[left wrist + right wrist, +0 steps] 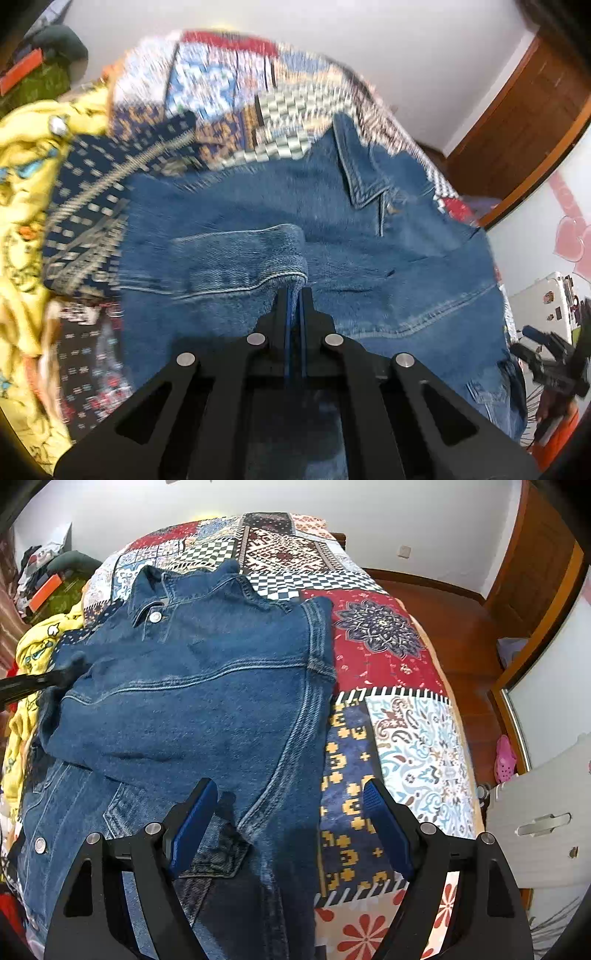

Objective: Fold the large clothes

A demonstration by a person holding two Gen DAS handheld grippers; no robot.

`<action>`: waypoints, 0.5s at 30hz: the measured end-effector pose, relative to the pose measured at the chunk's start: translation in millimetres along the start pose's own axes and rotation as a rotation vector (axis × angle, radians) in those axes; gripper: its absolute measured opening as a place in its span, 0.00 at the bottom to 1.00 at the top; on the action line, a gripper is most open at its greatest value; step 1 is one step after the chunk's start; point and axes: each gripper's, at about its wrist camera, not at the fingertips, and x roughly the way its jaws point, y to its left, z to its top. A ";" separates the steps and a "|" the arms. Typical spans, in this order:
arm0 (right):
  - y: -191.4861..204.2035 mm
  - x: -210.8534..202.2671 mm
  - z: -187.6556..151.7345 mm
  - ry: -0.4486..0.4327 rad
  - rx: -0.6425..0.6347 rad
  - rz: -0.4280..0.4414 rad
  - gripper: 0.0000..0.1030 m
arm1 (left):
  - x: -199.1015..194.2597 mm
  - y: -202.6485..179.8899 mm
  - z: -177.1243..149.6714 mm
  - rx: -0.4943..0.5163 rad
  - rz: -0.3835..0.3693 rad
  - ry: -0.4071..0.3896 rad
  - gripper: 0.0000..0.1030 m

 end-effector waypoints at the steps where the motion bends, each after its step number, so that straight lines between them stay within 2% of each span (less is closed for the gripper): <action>1: -1.0 -0.7 0.7 -0.004 0.002 -0.001 0.76 | -10.7 2.4 -3.7 0.004 -0.003 -0.017 0.02; 6: -3.3 -1.6 1.6 -0.012 0.025 0.011 0.76 | -48.4 27.3 -35.7 -0.025 -0.039 -0.050 0.02; 11: 0.9 -0.4 -1.5 -0.004 0.023 0.018 0.76 | -52.0 55.9 -74.8 -0.068 0.044 -0.019 0.02; 15: 5.8 -2.4 -0.5 0.001 0.013 0.024 0.76 | -48.4 65.9 -91.0 -0.082 0.082 0.023 0.02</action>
